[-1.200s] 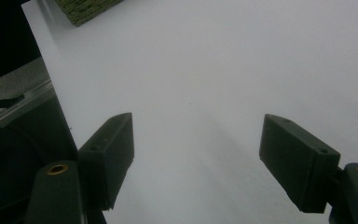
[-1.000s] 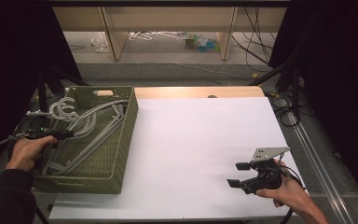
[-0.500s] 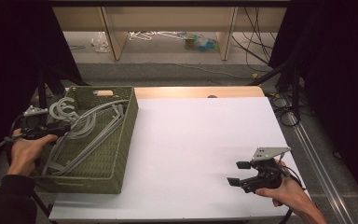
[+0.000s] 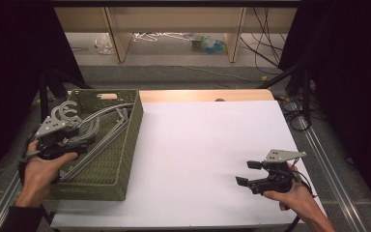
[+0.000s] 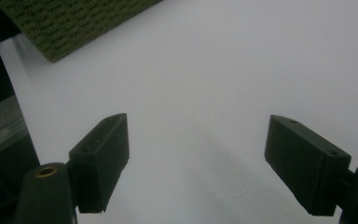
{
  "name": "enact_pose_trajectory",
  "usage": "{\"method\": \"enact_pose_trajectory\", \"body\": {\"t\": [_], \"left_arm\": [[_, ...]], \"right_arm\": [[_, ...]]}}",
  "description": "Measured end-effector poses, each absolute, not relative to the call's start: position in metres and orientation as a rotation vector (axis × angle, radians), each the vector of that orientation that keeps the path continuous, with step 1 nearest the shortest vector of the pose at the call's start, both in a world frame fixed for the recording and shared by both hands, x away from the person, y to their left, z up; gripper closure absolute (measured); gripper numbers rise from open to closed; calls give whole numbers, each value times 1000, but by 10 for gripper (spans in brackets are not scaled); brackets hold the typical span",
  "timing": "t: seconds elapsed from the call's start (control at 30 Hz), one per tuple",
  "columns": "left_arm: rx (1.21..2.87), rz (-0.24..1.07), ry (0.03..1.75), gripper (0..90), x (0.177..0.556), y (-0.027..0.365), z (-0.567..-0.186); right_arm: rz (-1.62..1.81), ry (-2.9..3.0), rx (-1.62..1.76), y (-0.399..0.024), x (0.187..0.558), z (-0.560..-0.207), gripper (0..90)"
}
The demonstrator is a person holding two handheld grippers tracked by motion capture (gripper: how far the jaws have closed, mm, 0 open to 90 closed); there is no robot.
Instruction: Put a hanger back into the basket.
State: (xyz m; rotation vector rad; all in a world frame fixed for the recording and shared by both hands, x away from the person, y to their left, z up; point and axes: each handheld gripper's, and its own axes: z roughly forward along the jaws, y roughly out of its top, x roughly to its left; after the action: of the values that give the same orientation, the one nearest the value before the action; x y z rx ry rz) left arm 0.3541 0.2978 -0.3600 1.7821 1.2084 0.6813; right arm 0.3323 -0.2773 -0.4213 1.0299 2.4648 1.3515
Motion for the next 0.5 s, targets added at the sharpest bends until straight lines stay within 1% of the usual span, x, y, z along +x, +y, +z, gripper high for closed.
{"method": "enact_pose_trajectory", "body": {"t": [0.23,0.3,0.43,0.5], "left_arm": [[1767,632,1108,283,328,257,-360],[1789,623,1085,265,323,250,-360],[1855,641,1024,263,312,232,-366],[1861,659,1034,252,307,229,-369]], "right_arm": [[1420,2369,1083,-280,331,-417,201],[1431,2355,1083,-280,330,-417,188],[1435,2346,1098,-279,328,-418,173],[1450,2343,1076,-278,327,-418,173]]}}
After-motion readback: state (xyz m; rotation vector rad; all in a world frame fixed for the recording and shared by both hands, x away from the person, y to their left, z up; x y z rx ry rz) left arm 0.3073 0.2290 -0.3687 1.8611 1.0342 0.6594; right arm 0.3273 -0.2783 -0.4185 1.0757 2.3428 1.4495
